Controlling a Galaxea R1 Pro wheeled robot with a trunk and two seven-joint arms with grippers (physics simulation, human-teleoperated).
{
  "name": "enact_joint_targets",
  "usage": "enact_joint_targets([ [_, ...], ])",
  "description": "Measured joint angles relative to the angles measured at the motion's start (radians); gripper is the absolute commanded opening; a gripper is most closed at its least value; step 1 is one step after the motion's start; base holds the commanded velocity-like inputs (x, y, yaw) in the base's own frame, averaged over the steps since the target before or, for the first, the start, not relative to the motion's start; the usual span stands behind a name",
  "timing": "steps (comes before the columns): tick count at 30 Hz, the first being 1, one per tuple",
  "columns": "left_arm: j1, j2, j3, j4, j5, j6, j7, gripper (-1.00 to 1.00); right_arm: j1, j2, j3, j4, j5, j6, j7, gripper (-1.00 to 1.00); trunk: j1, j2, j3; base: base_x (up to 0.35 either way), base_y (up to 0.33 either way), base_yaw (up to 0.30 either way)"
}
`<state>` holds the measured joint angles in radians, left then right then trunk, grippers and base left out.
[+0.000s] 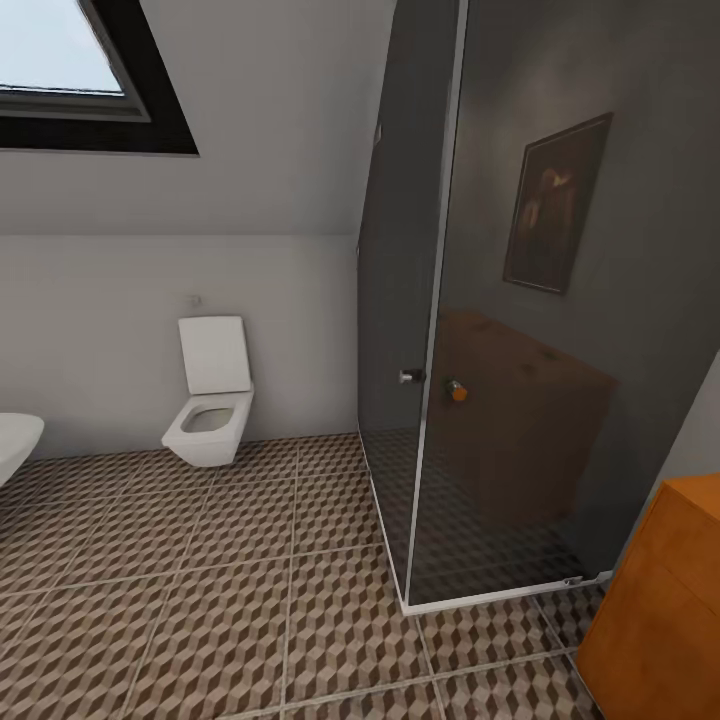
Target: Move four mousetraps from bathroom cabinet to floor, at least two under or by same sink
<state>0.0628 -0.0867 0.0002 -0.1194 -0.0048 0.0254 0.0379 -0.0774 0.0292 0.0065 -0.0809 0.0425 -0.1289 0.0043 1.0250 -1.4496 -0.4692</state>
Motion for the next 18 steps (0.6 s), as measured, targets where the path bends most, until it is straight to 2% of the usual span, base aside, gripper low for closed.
enact_joint_targets([
  [3, -0.004, 0.0, 0.0, -0.016, 0.001, 0.015, 0.017, 1.0, -0.012, -0.005, -0.001, -0.017, 0.015, 0.003, -0.001, 1.0, 0.0, 0.0, 0.0, 0.0, 0.0, 0.0],
  [4, -0.004, 0.0, 0.001, -0.105, 0.001, 0.173, 0.096, 1.0, -0.023, -0.006, -0.001, -0.075, 0.016, 0.035, -0.001, 1.0, 0.0, 0.0, 0.0, 0.0, 0.0, 0.0],
  [5, -0.005, -0.001, 0.0, -0.249, 0.001, 0.198, 0.106, 1.0, -0.041, -0.009, -0.002, -0.204, 0.017, 0.067, -0.001, 1.0, 0.0, 0.0, 0.0, 0.0, 0.0, 0.0],
  [6, -0.005, -0.001, 0.0, -0.448, 0.001, 0.206, 0.109, 1.0, -0.055, -0.011, -0.001, -0.394, 0.017, 0.083, -0.001, 1.0, 0.0, 0.0, 0.0, 0.0, 0.0, 0.0],
  [7, -0.008, -0.003, -0.001, -0.662, 0.0, 0.217, 0.113, 1.0, -0.079, -0.012, -0.002, -0.416, 0.017, 0.11, -0.002, 1.0, 0.0, 0.0, 0.0, 0.0, 0.0, 0.0],
  [11, -0.012, -0.014, 0.0, -0.76, 0.0, 0.252, 0.119, 1.0, -0.143, -0.017, -0.004, -0.425, 0.016, 0.155, -0.004, 1.0, 0.0, 0.0, 0.0, 0.0, 0.0, 0.0],
  [12, -0.03, -0.017, 0.0, -0.804, 0.001, 0.299, 0.119, 1.0, -0.18, -0.022, -0.006, -0.427, 0.015, 0.169, -0.007, 1.0, 0.0, 0.0, 0.0, 0.0, 0.0, 0.0],
  [14, -0.061, -0.02, 0.0, -0.829, 0.003, 0.353, 0.118, 1.0, -0.22, -0.025, -0.007, -0.426, 0.014, 0.192, -0.009, 1.0, 0.0, 0.0, 0.0, 0.0, 0.0, 0.0],
  [18, -0.104, -0.038, -0.001, -0.84, 0.003, 0.391, 0.116, 1.0, -0.259, -0.026, -0.008, -0.426, 0.013, 0.253, -0.01, 1.0, 0.0, 0.0, 0.0, 0.0, 0.0, 0.0],
])
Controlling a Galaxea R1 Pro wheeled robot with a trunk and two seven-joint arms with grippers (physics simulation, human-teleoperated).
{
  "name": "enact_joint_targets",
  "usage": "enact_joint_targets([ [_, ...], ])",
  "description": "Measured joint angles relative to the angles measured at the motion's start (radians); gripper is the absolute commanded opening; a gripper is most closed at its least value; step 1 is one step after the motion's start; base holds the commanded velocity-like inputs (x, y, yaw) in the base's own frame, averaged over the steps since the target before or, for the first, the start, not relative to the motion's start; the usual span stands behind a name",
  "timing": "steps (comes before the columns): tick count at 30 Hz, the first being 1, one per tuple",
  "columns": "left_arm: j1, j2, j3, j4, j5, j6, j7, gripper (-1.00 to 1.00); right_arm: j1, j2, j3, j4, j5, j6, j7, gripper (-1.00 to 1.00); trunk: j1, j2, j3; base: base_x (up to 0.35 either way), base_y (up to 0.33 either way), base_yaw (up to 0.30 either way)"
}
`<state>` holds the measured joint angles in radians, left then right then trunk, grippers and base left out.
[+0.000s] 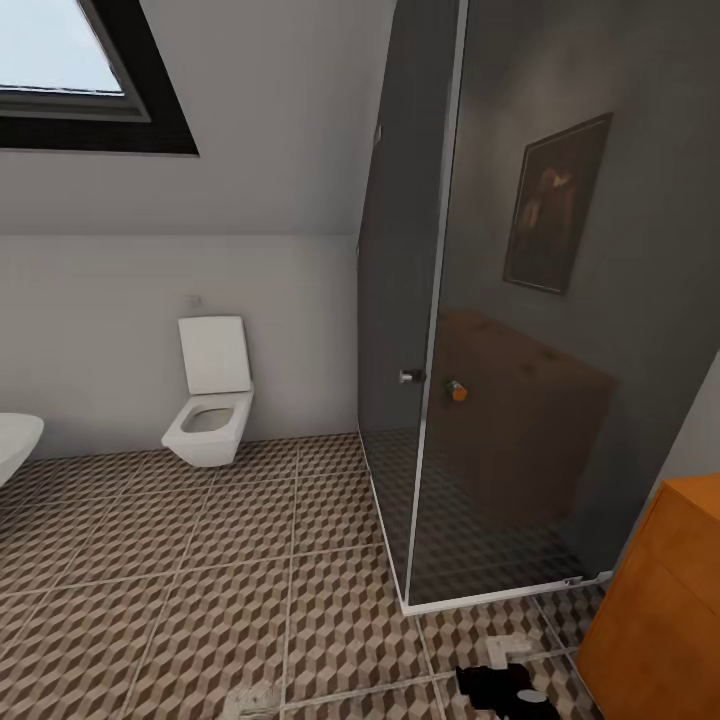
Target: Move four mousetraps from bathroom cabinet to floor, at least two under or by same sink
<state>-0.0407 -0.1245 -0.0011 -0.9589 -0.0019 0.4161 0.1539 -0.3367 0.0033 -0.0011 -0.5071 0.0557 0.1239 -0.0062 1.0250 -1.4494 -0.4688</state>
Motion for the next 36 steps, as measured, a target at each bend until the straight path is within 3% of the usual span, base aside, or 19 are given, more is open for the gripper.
enact_joint_targets([
  [3, -0.02, -0.025, -0.001, -0.001, -0.003, 0.01, -0.001, 1.0, -0.019, -0.004, 0.0, 0.0, 0.001, 0.024, 0.0, 1.0, 0.0, 0.0, 0.0, 0.0, 0.0, 0.0],
  [6, -0.024, -0.032, -0.002, -0.001, -0.004, 0.012, -0.001, 1.0, -0.022, -0.007, 0.0, 0.003, 0.0, 0.023, 0.0, 1.0, 0.0, 0.0, 0.0, 0.0, 0.0, 0.0],
  [22, -0.028, -0.027, 0.007, 0.002, -0.003, -0.002, 0.002, 1.0, -0.024, -0.012, 0.0, 0.072, -0.004, -0.085, 0.001, 1.0, 0.0, 0.0, 0.0, 0.0, 0.0, 0.0],
  [29, -0.027, -0.026, 0.008, 0.017, -0.004, -0.045, 0.0, 1.0, -0.023, -0.014, 0.002, 0.155, -0.003, -0.207, 0.0, 1.0, 0.0, 0.0, 0.0, 0.0, 0.0, 0.0],
  [36, -0.027, -0.032, 0.004, 0.02, -0.006, -0.052, 0.001, 1.0, -0.023, -0.013, 0.003, 0.164, -0.003, -0.222, 0.001, 1.0, 0.0, 0.0, 0.0, 0.0, 0.0, 0.0],
])
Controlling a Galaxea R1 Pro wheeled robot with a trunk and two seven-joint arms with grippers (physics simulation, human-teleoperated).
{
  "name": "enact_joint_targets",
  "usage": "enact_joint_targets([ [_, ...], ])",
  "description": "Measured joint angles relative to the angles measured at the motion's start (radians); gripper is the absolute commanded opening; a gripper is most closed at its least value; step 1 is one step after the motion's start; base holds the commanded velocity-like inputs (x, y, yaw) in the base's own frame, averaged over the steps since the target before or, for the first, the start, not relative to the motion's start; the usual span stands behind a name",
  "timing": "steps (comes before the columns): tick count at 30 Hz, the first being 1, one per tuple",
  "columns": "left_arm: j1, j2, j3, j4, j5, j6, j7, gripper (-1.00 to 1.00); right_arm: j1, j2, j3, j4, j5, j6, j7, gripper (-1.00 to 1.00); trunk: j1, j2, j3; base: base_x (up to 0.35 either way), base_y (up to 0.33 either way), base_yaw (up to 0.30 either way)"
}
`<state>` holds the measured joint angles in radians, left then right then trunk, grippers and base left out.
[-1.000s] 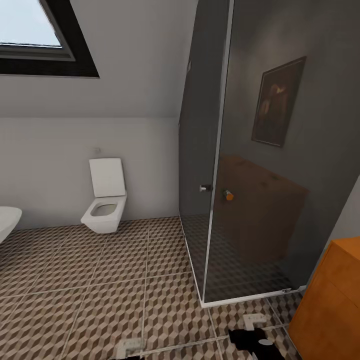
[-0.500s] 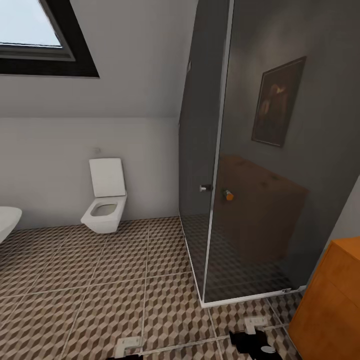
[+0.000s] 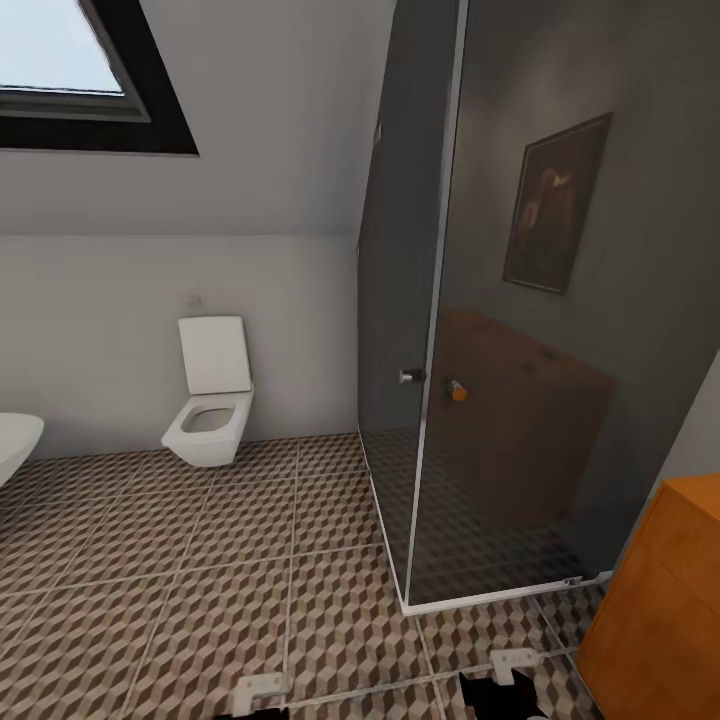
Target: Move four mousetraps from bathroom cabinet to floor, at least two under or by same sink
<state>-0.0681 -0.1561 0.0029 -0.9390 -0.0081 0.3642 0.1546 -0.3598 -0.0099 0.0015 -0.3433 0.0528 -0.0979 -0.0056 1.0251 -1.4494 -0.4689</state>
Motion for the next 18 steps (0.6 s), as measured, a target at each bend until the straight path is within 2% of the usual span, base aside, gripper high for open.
enact_joint_targets([
  [3, 0.0, -0.004, -0.001, 0.0, 0.0, -0.002, 0.003, 1.0, 0.0, -0.001, 0.002, 0.002, 0.0, -0.001, 0.0, 1.0, 0.0, 0.0, 0.0, 0.0, 0.0, 0.0],
  [12, 0.0, 0.006, 0.001, 0.0, -0.003, -0.004, 0.007, 1.0, 0.0, 0.0, 0.002, 0.025, 0.001, -0.003, -0.001, 1.0, 0.0, 0.0, 0.0, 0.0, 0.0, 0.0],
  [18, 0.0, 0.007, 0.001, 0.001, -0.003, -0.004, 0.006, 1.0, 0.0, -0.001, 0.0, 0.028, 0.001, -0.003, -0.003, 1.0, 0.0, 0.0, 0.0, 0.0, 0.0, -0.198],
])
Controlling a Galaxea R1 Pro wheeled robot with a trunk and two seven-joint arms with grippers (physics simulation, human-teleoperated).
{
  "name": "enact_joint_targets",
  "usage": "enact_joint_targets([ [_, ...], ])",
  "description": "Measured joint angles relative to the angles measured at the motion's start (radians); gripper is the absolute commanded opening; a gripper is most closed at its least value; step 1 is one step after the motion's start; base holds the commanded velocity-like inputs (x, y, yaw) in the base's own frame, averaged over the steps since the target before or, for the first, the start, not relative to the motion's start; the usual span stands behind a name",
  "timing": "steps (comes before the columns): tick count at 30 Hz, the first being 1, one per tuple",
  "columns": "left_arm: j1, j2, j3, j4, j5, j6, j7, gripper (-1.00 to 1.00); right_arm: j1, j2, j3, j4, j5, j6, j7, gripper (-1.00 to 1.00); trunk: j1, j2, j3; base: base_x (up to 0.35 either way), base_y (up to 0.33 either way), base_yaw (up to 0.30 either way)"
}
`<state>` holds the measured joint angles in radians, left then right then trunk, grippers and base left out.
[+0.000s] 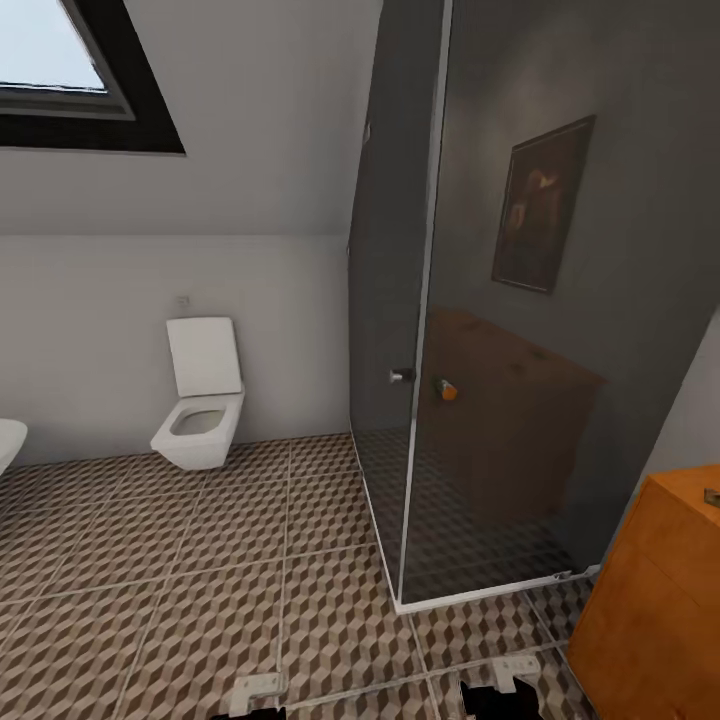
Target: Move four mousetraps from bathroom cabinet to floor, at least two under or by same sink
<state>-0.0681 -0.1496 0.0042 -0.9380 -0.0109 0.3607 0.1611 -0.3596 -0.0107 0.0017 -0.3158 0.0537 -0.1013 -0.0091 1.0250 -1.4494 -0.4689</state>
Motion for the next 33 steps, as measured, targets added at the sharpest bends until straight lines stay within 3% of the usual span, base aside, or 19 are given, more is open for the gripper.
enact_joint_targets([
  [6, 0.0, -0.007, -0.001, 0.001, 0.0, 0.0, -0.001, 1.0, 0.0, -0.002, -0.001, 0.0, -0.001, 0.0, -0.022, 1.0, 0.0, 0.0, 0.0, 0.0, 0.0, -0.263],
  [11, 0.001, -0.011, -0.002, 0.001, 0.003, -0.01, -0.005, 1.0, 0.0, -0.018, -0.002, 0.0, -0.002, 0.0, -0.019, 1.0, 0.0, 0.0, -0.001, 0.0, 0.0, -0.268],
  [14, 0.001, -0.012, -0.002, 0.001, 0.004, -0.043, -0.005, 1.0, 0.0, -0.025, -0.002, 0.0, -0.003, 0.0, -0.017, 1.0, 0.0, 0.0, -0.002, 0.0, 0.0, -0.269],
  [15, 0.001, -0.01, 0.001, 0.015, 0.005, -0.092, -0.003, 1.0, 0.0, -0.03, -0.002, 0.0, -0.004, 0.0, -0.016, 1.0, 0.0, 0.0, -0.002, 0.0, 0.0, -0.269],
  [18, 0.001, -0.011, -0.001, 0.053, 0.007, -0.107, -0.003, 1.0, 0.0, -0.031, -0.002, 0.0, -0.004, 0.0, -0.016, 1.0, 0.0, 0.0, -0.004, 0.0, 0.0, -0.269],
  [33, 0.0, -0.014, -0.005, 0.108, 0.011, -0.116, -0.01, 1.0, 0.0, -0.032, -0.002, 0.0, -0.005, 0.0, -0.016, 1.0, 0.0, 0.0, -0.01, 0.0, 0.0, -0.25],
])
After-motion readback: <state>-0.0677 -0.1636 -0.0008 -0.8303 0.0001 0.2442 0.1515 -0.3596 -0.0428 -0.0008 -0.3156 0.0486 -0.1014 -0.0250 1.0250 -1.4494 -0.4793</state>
